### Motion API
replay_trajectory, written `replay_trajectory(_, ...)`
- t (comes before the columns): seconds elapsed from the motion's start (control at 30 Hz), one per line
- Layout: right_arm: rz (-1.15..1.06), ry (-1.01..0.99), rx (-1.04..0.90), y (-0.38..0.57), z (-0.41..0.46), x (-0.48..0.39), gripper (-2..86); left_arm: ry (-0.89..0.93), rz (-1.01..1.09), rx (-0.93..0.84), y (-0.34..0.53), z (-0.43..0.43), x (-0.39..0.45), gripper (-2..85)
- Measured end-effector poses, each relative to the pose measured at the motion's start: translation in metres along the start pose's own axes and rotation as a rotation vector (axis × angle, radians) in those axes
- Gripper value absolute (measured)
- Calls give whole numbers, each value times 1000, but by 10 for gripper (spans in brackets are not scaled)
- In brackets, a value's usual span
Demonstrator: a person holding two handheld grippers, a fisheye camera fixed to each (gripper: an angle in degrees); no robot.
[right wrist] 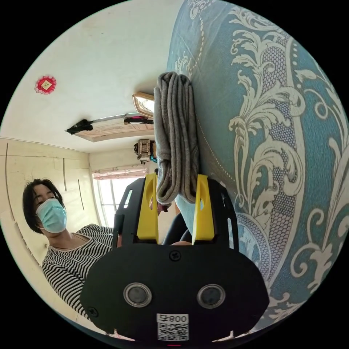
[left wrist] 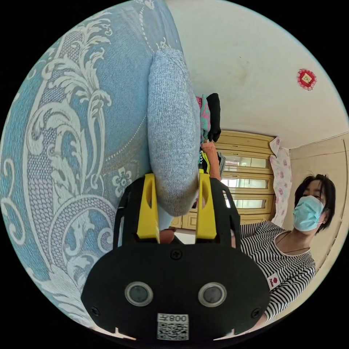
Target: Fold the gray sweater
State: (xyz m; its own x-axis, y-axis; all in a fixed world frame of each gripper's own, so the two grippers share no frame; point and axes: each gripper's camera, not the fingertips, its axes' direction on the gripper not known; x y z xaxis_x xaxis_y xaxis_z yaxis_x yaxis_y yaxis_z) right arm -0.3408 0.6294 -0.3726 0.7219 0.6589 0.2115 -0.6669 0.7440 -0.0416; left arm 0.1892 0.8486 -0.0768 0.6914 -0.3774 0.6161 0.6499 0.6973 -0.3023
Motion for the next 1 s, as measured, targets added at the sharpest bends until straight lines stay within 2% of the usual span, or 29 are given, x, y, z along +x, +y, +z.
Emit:
replay_trajectory(0.17, -1, 65, -52, -12, 16, 0, 138, 1, -20, -40, -2, 6, -4, 142)
replay_trajectory(0.5, 17, 62, -71, 11, 4, -13, 95, 68, -57, 30, 51, 1, 24, 129)
replay_trajectory(1.0, 43, 22, -96, 178, -30, -32, 89, 106, -145, -3, 211, 12, 98, 131)
